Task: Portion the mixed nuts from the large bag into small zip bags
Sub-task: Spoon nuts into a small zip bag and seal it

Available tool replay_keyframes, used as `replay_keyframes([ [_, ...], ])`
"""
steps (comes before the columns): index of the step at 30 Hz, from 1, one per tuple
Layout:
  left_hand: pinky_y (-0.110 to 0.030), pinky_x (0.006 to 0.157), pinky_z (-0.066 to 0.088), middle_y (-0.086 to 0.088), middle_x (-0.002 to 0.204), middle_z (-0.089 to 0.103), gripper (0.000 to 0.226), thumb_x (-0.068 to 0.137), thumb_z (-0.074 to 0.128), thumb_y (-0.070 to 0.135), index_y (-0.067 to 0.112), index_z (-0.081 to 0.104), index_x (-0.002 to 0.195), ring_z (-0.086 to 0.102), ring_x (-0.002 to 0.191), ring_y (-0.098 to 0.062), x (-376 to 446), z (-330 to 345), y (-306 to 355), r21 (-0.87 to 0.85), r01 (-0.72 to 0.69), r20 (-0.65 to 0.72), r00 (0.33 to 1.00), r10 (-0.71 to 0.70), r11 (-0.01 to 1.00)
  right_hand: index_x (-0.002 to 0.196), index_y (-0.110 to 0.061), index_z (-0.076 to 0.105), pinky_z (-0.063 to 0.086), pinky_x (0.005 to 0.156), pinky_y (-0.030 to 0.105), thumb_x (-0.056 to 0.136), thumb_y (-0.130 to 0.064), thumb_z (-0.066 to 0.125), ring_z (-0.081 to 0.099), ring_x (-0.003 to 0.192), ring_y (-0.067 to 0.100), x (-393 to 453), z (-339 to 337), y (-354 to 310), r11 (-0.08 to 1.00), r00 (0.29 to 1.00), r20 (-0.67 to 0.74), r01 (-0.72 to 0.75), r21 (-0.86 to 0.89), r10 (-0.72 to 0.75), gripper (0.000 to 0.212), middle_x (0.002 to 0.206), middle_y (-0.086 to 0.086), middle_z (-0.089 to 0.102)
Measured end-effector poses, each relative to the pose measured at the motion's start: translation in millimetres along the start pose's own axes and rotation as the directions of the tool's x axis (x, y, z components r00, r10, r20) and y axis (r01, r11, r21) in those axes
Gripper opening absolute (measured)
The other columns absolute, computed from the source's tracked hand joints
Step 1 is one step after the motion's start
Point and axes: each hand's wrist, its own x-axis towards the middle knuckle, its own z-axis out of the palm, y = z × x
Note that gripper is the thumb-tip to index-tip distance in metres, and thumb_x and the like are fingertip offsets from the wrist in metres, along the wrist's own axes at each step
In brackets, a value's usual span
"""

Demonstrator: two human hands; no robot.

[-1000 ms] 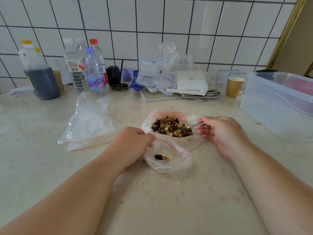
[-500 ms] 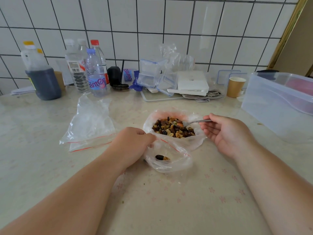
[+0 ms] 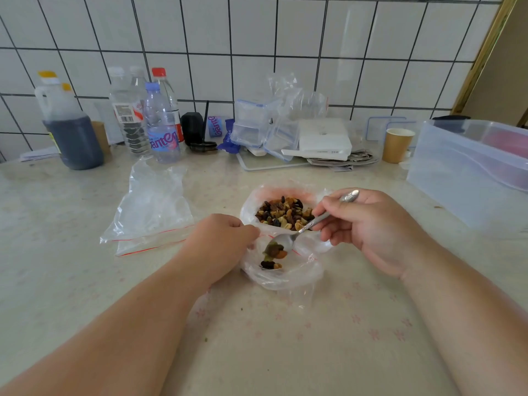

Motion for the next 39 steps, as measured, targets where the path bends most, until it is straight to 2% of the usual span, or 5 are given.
replay_keyframes([
  [7,-0.023,0.05,0.031,0.011,0.04,0.038,0.045,0.089,0.063,0.042,0.024,0.055,0.048,0.038,0.043,-0.013,-4.1,0.2,-2.5,0.068,-0.032,-0.064,0.997,0.037,0.997,0.082,-0.02,0.078,0.05,0.065,0.022,0.092,-0.021,0.064,0.068,0.073,0.02,-4.3,-5.0,-0.9,0.939,0.957,0.191,0.26,-0.223,-0.22,0.017,0.083,0.013,0.074],
  [13,-0.03,0.061,0.048,0.005,0.065,0.07,0.029,0.092,0.057,0.035,0.017,0.074,0.076,0.061,0.06,-0.021,-8.0,-16.6,11.1,-0.127,0.035,-0.207,0.976,-0.061,0.991,0.082,-0.011,0.073,0.052,0.056,0.023,0.101,-0.023,0.055,0.068,0.064,0.018,12.7,-20.0,5.9,0.995,0.951,-0.306,0.075,0.072,-0.05,0.029,0.074,0.011,0.074],
  [19,-0.037,0.076,0.053,-0.011,0.096,0.073,0.023,0.1,0.055,0.019,0.008,0.069,0.086,0.066,0.086,-0.028,13.0,-33.3,29.1,0.236,0.014,-0.098,0.995,0.01,0.972,0.086,-0.02,0.072,0.058,0.076,0.037,0.099,-0.033,0.049,0.074,0.073,0.019,23.1,-32.5,19.4,0.999,0.851,-0.525,-0.022,-0.041,-0.003,0.03,0.072,0.003,0.075],
  [28,-0.025,0.054,0.049,0.003,0.065,0.077,0.039,0.099,0.052,0.039,0.01,0.073,0.085,0.062,0.045,-0.018,31.3,-13.6,28.4,0.186,0.155,-0.066,0.987,-0.145,0.97,0.094,-0.033,0.071,0.048,0.068,0.027,0.099,-0.04,0.051,0.066,0.082,0.008,21.5,-21.7,24.8,0.824,0.897,-0.384,-0.04,-0.565,-0.219,0.022,0.078,-0.013,0.07],
  [39,-0.037,0.071,0.058,-0.007,0.076,0.075,0.045,0.099,0.054,0.046,0.013,0.077,0.078,0.071,0.075,-0.027,41.3,-3.5,8.0,0.174,-0.065,-0.108,0.99,0.085,0.983,0.082,-0.026,0.071,0.056,0.075,0.034,0.1,-0.027,0.048,0.07,0.071,0.009,29.3,-27.4,25.1,0.894,0.874,-0.463,-0.085,-0.441,-0.146,0.029,0.073,-0.006,0.074],
])
